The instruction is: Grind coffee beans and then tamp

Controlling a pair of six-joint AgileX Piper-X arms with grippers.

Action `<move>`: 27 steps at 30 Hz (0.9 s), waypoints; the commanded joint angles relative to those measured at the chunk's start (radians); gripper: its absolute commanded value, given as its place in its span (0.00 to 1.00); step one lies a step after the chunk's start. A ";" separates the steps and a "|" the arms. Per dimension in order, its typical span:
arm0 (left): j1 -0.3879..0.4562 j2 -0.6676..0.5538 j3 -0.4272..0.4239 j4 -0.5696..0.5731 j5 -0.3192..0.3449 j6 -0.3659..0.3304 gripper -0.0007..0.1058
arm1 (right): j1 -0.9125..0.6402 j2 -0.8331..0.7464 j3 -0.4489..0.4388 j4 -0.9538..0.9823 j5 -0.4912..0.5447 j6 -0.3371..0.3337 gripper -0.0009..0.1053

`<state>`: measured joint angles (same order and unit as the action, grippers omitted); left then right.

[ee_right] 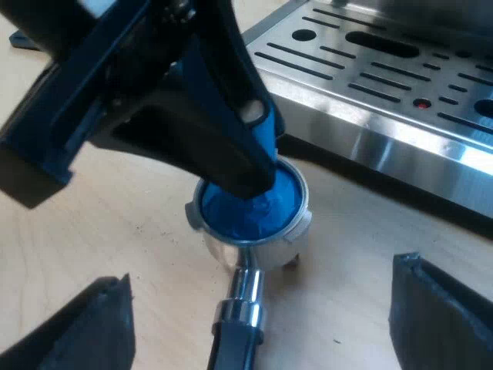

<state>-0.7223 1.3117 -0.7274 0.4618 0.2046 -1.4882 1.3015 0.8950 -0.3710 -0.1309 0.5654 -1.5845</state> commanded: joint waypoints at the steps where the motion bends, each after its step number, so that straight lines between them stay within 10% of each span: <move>1: 0.001 -0.030 0.009 0.043 -0.006 -0.004 0.01 | -0.004 -0.003 0.003 0.000 -0.009 -0.009 0.66; 27: 0.001 -0.297 -0.091 0.147 -0.060 0.001 0.01 | -0.004 -0.003 0.004 -0.032 -0.009 -0.009 0.66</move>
<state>-0.7223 1.0265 -0.8090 0.5921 0.1593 -1.4882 1.3015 0.8950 -0.3710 -0.1490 0.5633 -1.5845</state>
